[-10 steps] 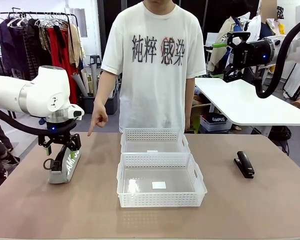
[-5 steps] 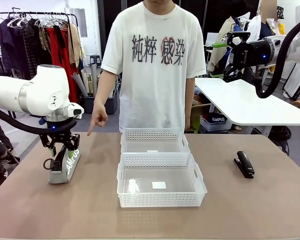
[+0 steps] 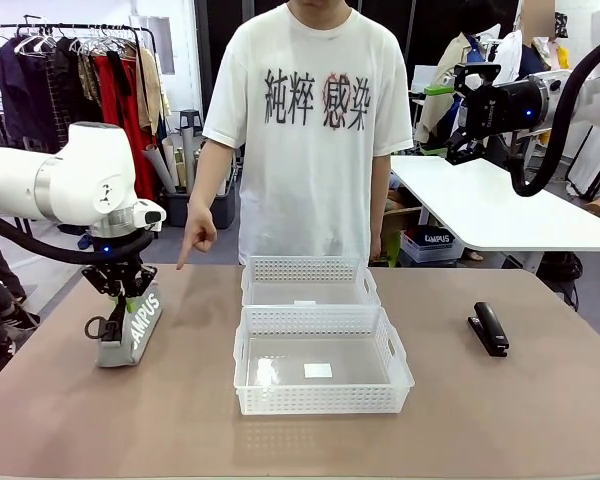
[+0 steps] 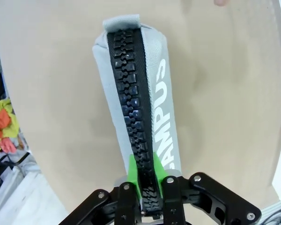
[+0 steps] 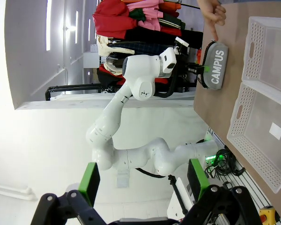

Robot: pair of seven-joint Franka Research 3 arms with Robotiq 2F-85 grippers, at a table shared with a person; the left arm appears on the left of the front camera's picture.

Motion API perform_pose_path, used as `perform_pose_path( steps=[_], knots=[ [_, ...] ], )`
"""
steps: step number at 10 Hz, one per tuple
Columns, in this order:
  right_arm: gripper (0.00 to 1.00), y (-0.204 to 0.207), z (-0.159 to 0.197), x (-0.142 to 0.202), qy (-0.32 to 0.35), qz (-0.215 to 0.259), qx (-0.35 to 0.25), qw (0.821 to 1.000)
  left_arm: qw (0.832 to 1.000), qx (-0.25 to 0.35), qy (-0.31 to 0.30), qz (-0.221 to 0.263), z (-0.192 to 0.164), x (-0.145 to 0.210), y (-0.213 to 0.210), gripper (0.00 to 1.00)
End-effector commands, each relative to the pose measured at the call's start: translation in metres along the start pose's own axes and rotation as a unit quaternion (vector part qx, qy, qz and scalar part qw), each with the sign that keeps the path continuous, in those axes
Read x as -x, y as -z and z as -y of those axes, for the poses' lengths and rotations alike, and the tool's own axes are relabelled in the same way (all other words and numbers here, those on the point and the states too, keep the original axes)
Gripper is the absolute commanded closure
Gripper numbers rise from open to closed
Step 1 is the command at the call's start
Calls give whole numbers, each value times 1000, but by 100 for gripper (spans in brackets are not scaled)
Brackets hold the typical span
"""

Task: Distribute items into two baskets.
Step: Pick up the Pencil pouch that the person points to.

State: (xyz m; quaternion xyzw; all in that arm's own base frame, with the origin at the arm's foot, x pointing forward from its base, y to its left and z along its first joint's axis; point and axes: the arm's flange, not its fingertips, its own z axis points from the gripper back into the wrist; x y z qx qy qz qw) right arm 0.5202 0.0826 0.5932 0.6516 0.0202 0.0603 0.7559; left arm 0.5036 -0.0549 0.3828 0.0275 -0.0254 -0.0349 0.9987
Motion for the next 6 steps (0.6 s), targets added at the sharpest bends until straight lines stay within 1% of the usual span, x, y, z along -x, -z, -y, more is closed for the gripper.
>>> perform_pose_path(
  steps=[1,3,4,6],
  knots=[
    [0,-1,-3,1,-3,-5,7,1000,1000,13,6,-6,-1,4,-6,100],
    [0,-1,-3,1,-3,-5,7,1000,1000,22,9,1,-2,4,-19,100],
    [0,-1,-3,1,-3,-5,7,1000,999,33,13,-4,-3,2,-32,100],
    [0,-1,-3,1,-3,-5,7,1000,999,45,-18,-22,-2,-3,-71,100]
  ],
)
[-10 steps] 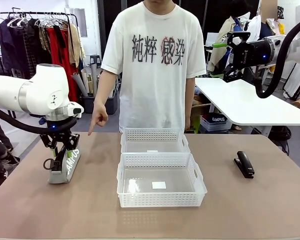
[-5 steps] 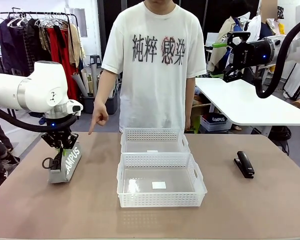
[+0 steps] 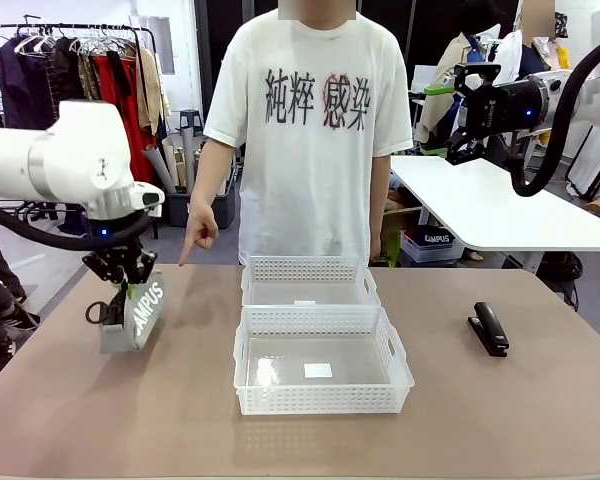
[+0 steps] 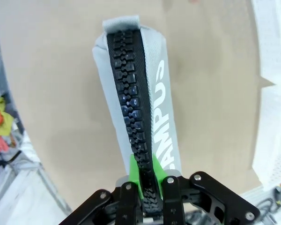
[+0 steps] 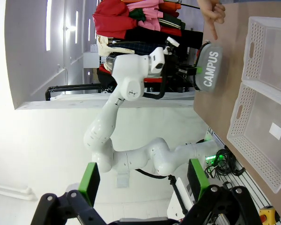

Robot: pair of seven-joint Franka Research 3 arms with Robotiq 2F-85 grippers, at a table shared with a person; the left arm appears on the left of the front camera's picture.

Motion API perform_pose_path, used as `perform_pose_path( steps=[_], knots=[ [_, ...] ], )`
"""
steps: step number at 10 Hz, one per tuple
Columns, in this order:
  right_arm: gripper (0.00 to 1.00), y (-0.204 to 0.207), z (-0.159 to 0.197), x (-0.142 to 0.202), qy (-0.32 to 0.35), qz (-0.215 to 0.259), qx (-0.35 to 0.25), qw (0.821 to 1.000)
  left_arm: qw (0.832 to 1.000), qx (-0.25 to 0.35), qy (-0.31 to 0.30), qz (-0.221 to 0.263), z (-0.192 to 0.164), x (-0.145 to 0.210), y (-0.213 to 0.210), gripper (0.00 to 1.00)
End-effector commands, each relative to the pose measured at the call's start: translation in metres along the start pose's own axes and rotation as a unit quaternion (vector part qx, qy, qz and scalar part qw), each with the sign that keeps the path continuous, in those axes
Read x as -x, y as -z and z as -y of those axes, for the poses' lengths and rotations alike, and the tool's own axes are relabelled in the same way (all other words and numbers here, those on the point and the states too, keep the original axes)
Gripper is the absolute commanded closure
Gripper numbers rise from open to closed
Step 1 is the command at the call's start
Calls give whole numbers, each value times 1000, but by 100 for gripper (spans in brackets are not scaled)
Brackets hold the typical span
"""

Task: Distribute items into two baskets.
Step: Pick up the Pencil pouch that the person points to.

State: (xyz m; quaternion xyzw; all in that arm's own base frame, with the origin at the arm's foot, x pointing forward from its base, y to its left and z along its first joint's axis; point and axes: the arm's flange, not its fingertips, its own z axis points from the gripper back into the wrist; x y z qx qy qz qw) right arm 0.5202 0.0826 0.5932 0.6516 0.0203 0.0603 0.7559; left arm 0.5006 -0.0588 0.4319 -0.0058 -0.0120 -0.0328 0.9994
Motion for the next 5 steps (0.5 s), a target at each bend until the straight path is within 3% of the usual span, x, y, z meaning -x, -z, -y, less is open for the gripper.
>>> perform_pose_path(
  steps=[1,5],
  knots=[
    [0,-1,-3,1,-3,-5,6,1000,999,-2,-37,-16,0,-6,-45,100],
    [0,-1,-3,1,-3,-5,6,1000,1000,16,3,17,20,-4,-161,100]
  ],
)
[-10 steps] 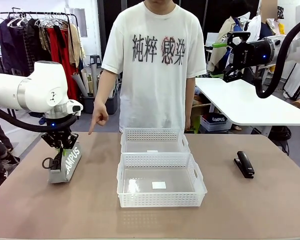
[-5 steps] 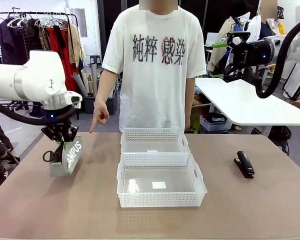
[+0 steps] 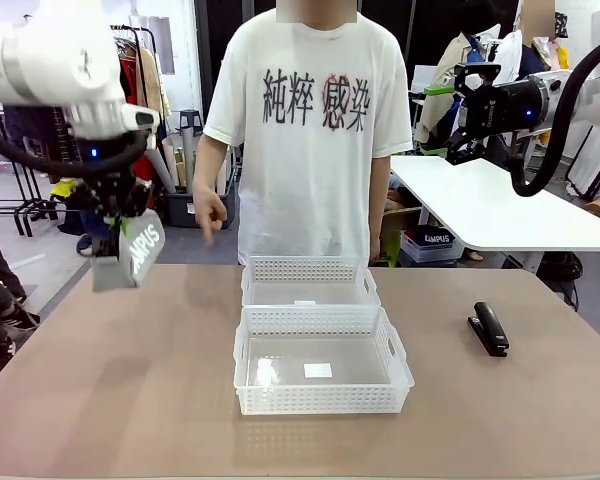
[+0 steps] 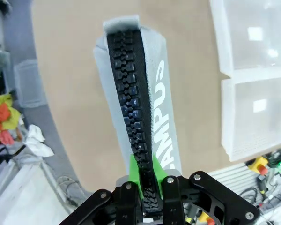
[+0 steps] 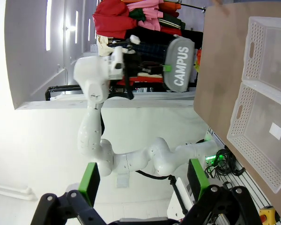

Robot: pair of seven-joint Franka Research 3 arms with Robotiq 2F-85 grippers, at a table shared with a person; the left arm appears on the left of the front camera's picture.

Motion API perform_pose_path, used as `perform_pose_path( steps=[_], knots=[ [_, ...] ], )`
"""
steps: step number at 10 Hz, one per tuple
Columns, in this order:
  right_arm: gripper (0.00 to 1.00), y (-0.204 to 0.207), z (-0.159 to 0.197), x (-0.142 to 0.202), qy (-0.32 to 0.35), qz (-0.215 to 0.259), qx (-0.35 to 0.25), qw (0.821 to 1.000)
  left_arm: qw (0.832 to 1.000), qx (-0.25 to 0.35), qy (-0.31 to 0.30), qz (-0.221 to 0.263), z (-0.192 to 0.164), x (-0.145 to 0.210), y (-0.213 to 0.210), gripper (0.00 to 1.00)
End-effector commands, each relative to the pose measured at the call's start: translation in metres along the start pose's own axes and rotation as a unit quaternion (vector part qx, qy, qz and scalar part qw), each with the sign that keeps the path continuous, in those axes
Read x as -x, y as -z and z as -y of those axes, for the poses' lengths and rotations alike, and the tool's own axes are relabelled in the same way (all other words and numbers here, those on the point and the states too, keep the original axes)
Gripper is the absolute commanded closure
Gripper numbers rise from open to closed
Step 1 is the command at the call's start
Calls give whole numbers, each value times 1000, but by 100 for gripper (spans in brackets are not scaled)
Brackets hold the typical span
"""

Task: Distribute items into two baskets.
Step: Pick up the Pencil pouch that the person points to.

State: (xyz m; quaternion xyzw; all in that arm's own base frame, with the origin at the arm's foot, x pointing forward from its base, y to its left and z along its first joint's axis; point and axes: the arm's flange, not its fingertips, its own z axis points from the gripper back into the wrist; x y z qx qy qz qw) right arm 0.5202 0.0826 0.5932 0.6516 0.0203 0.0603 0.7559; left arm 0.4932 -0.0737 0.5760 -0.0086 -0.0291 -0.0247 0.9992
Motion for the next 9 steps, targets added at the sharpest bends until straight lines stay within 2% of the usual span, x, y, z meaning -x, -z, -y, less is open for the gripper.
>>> perform_pose_path(
  steps=[1,3,5,7,9],
  knots=[
    [0,-1,-3,1,-3,-5,6,1000,1000,18,22,8,10,-7,-41,100],
    [0,-1,-3,1,-3,-5,6,1000,1000,11,1,28,21,-8,-82,100],
    [0,-1,-3,1,-3,-5,6,1000,999,12,19,34,27,-3,-118,100],
    [0,-1,-3,1,-3,-5,6,1000,998,-15,9,54,30,2,-150,100],
    [0,-1,-3,1,-3,-5,6,1000,998,-11,11,64,32,5,-165,100]
  ],
)
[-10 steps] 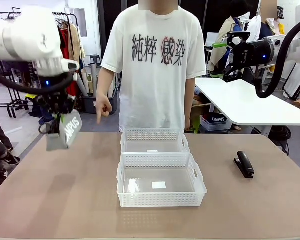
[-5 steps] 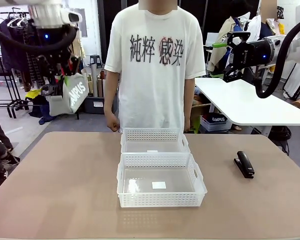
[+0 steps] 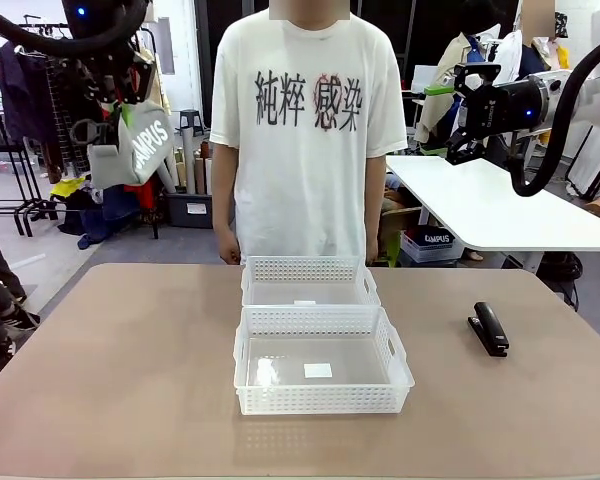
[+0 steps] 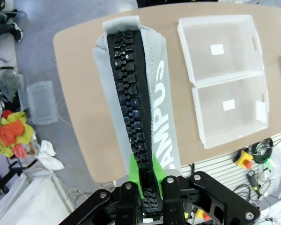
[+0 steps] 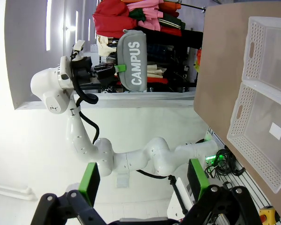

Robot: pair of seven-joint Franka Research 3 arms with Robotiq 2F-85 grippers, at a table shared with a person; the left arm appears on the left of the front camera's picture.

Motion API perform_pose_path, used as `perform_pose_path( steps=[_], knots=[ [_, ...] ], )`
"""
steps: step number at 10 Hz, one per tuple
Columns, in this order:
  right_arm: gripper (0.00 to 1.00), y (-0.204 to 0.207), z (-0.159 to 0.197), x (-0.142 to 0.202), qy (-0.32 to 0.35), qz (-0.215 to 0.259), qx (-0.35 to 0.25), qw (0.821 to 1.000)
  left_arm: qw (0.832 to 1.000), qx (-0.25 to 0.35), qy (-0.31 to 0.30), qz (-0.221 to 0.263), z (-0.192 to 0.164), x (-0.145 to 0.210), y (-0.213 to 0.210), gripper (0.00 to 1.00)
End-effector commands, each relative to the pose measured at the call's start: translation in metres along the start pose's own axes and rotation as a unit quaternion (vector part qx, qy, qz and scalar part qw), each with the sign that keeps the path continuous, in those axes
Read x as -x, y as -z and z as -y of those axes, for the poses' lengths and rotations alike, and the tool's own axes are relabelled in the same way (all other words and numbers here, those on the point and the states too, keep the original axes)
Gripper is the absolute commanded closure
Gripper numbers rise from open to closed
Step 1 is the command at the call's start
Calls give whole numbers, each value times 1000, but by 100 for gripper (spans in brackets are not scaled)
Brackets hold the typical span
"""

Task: Distribute items into two baskets.
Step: Pick up the Pencil pouch that the person points to, then move the picked Pencil pouch towards the Organizing basket indicated by the person, stopping as directed.

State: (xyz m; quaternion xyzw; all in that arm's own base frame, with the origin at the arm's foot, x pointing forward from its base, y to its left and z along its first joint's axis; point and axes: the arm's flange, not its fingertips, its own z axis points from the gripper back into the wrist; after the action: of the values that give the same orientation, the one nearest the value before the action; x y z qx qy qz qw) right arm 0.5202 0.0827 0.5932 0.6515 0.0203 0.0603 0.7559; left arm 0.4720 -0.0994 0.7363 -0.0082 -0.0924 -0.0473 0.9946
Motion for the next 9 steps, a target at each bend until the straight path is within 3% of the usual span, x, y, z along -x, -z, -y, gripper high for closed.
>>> perform_pose_path(
  steps=[1,9],
  knots=[
    [0,-1,-3,1,-3,-5,6,1000,1000,-9,-5,0,4,-4,-7,100],
    [0,-1,-3,1,-3,-5,6,1000,1000,0,1,3,1,-1,-5,100]
  ],
)
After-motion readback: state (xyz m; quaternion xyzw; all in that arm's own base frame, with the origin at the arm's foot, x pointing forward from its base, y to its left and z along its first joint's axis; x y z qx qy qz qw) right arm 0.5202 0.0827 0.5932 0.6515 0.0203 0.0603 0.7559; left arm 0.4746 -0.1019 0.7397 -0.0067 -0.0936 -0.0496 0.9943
